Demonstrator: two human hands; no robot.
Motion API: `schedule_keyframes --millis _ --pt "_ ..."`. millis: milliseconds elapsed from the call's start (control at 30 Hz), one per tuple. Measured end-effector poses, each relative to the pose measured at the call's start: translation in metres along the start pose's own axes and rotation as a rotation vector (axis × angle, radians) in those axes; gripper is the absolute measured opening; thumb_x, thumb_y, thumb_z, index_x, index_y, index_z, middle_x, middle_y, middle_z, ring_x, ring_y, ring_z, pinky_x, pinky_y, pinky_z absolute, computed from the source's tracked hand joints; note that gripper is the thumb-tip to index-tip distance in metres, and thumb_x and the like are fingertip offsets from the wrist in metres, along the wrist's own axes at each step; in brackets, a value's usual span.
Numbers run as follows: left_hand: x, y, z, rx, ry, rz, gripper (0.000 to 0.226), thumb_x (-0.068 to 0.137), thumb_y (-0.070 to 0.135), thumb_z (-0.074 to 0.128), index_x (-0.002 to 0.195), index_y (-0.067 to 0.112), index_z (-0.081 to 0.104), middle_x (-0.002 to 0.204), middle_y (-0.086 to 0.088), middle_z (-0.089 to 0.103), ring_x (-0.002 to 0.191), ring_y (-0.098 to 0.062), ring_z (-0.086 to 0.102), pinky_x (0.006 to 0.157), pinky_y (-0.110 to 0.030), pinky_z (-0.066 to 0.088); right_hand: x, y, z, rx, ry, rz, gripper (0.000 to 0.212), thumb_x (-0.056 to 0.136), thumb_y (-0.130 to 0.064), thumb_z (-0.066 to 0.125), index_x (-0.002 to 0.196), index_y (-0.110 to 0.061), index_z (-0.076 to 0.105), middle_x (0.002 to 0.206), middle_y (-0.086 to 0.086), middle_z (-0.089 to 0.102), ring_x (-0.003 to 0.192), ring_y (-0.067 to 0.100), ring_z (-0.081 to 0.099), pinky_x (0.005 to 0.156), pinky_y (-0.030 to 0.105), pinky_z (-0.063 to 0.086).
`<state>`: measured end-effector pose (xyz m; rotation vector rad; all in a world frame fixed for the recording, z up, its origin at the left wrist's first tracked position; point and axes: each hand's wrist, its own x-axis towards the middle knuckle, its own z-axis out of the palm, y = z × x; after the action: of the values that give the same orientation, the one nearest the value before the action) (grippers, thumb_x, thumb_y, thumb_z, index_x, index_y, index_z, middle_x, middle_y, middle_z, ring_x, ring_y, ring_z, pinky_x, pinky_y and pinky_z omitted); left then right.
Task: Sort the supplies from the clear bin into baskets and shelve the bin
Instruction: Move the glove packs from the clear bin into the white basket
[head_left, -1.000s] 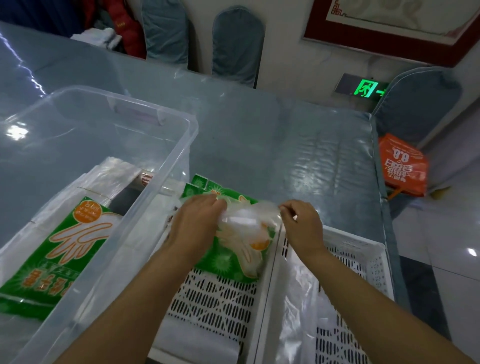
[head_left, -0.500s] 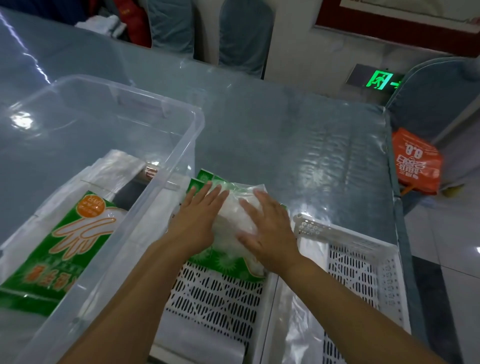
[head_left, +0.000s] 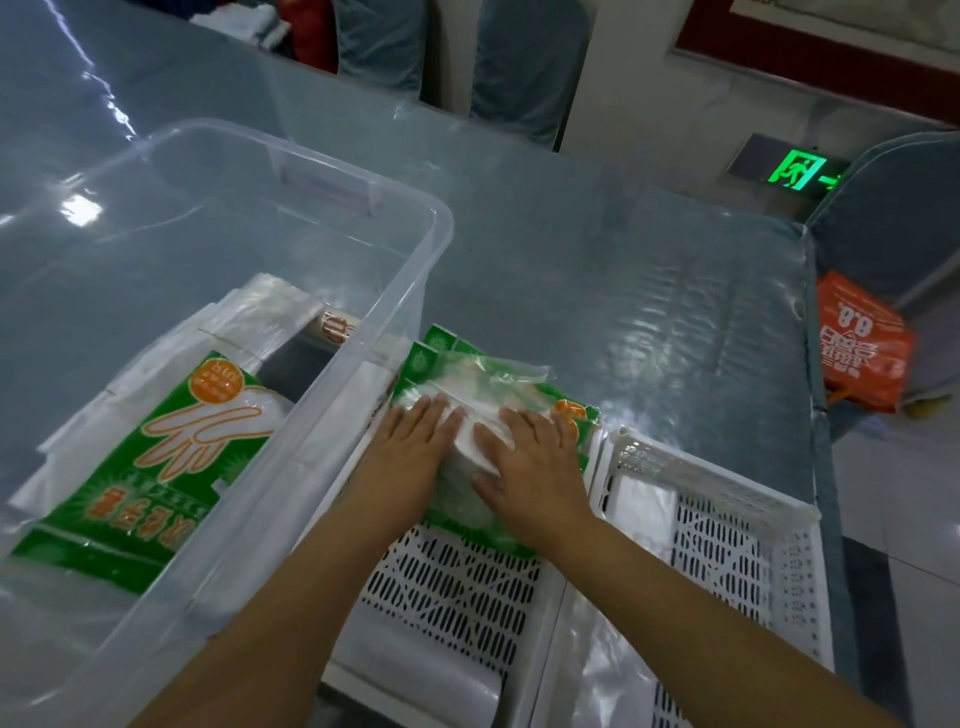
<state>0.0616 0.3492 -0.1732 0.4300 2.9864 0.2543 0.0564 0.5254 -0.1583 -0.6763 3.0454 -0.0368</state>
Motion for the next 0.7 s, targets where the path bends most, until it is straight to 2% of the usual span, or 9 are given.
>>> schedule_keyframes --millis 67,200,367,433,533,600,700 --pt "-0.002 0.002 -0.004 0.002 0.021 -0.017 0.082 0.086 0.021 0.054 0.147 0.022 -0.002 0.157 -0.008 -0.001 0.144 -0.022 -0.006 0.114 -0.038 -0.010 -0.001 0.000 -0.006 0.007 0.085 0.011 0.049 0.083 -0.054 0.044 0.122 -0.026 0.055 0.131 0.010 0.055 0.122 0.031 0.048 0.108 0.053 0.024" --pt "-0.010 0.013 -0.016 -0.002 0.065 -0.071 0.086 0.079 0.007 0.060 0.147 0.020 0.008 0.157 -0.006 0.008 0.144 -0.020 0.001 0.113 -0.036 -0.008 -0.007 0.006 -0.017 0.105 0.213 0.023 0.037 0.084 -0.043 0.053 0.113 -0.022 0.062 0.119 0.007 0.062 0.112 0.028 0.054 0.102 0.048 0.034" --pt "-0.023 0.024 -0.043 -0.046 0.241 -0.095 0.066 0.080 0.000 0.052 0.140 0.021 0.034 0.148 -0.004 0.036 0.137 -0.018 0.027 0.114 -0.031 0.011 -0.015 0.013 -0.032 0.198 0.370 0.024 0.030 0.081 -0.033 0.057 0.105 -0.017 0.067 0.108 0.007 0.066 0.100 0.029 0.059 0.089 0.043 0.042" --pt "-0.024 0.026 -0.052 -0.050 0.230 -0.103 0.066 0.079 0.001 0.055 0.139 0.022 0.036 0.146 -0.002 0.039 0.135 -0.018 0.031 0.112 -0.031 0.016 -0.015 0.014 -0.035 0.222 0.288 0.025 0.037 0.084 -0.038 0.056 0.114 -0.018 0.062 0.118 0.006 0.062 0.110 0.029 0.054 0.094 0.043 0.037" --pt "-0.015 0.027 -0.057 0.051 0.097 -0.071 0.073 0.081 0.001 0.058 0.143 0.022 0.027 0.152 -0.003 0.028 0.138 -0.020 0.024 0.114 -0.035 0.016 -0.009 0.018 -0.029 0.234 0.088 0.056 0.053 0.090 -0.050 0.045 0.134 -0.021 0.043 0.141 0.003 0.043 0.131 0.023 0.034 0.109 0.040 0.021" --pt "-0.004 0.028 -0.058 0.091 0.040 -0.027 0.077 0.080 0.000 0.059 0.144 0.022 0.023 0.154 -0.005 0.022 0.140 -0.022 0.020 0.113 -0.038 0.017 -0.001 0.019 -0.025 0.250 0.059 0.095 0.058 0.091 -0.052 0.042 0.139 -0.020 0.035 0.147 0.003 0.037 0.135 0.022 0.029 0.111 0.040 0.018" --pt "0.011 0.028 -0.054 0.166 -0.022 0.045 0.081 0.079 0.004 0.062 0.145 0.021 0.019 0.155 -0.005 0.018 0.140 -0.022 0.019 0.113 -0.039 0.016 0.011 0.021 -0.020 0.204 -0.026 0.107 0.064 0.087 -0.054 0.047 0.139 -0.019 0.033 0.146 0.004 0.038 0.133 0.024 0.033 0.109 0.042 0.020"
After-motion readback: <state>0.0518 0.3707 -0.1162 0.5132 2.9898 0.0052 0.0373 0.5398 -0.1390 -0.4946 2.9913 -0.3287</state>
